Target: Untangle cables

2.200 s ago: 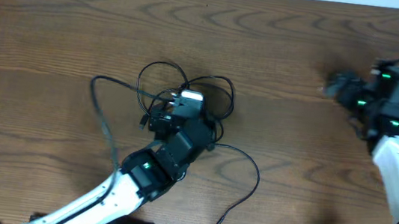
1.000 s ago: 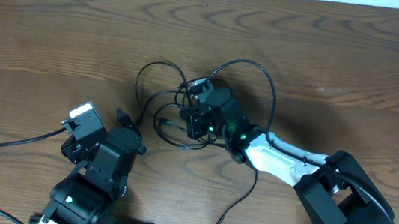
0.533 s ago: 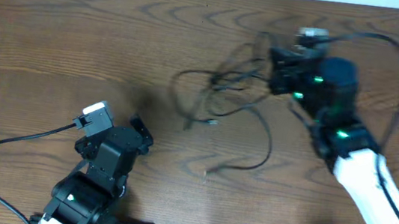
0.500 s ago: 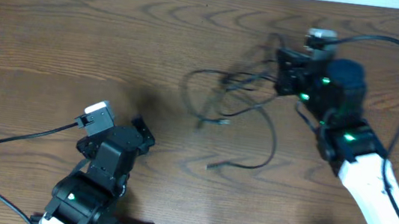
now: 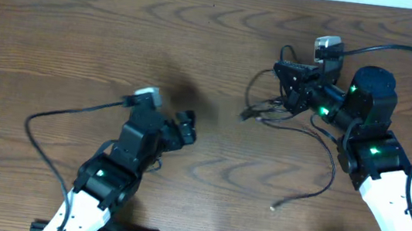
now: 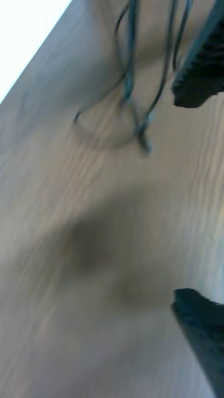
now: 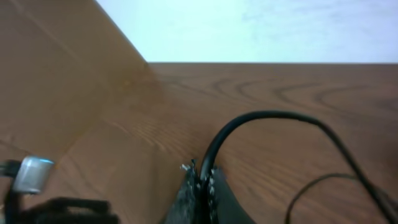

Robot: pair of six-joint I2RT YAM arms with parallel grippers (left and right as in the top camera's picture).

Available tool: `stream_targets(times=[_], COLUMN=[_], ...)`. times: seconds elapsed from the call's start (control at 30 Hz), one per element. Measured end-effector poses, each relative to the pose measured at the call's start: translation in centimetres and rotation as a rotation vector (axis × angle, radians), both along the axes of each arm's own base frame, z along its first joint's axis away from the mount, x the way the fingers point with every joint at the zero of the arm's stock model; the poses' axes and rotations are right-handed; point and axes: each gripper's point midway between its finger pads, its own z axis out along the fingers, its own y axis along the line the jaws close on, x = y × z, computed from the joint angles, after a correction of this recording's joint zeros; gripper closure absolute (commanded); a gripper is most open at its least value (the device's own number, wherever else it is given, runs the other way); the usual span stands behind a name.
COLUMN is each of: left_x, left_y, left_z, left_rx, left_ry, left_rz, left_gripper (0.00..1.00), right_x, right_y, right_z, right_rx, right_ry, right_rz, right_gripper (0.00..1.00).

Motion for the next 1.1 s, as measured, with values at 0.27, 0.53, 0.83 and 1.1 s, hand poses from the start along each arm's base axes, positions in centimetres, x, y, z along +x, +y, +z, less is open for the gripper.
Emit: stream_targets(times=[0.27, 0.53, 0.83, 1.1], left_x=[0.7, 1.4, 3.7, 3.2], left_y=[-6.3, -9.3, -11.9, -14.4], left_z=[1.0, 0.0, -0.2, -0.8], left_rx=[-0.170, -0.264, -0.276, -0.206], left_ry=[-0.031, -0.001, -0.110, -0.189], left_rz=[-0.285, -0.392, -0.493, -0.596], left_gripper=[0.00, 0.00, 0.00, 0.00], right_x=[-0.3, -1.5, -3.5, -4.5], right_y=[0.9, 2.1, 3.4, 3.9], right_z=[1.1, 2.4, 3.3, 4.0], right_rx=[0.076, 0.120, 0.182, 0.225], right_ry=[0.004, -0.025, 0.001, 0.025], right_rz=[0.048, 0.151, 0.280, 0.343], right_gripper=[0.99, 0.99, 0.99, 0.99])
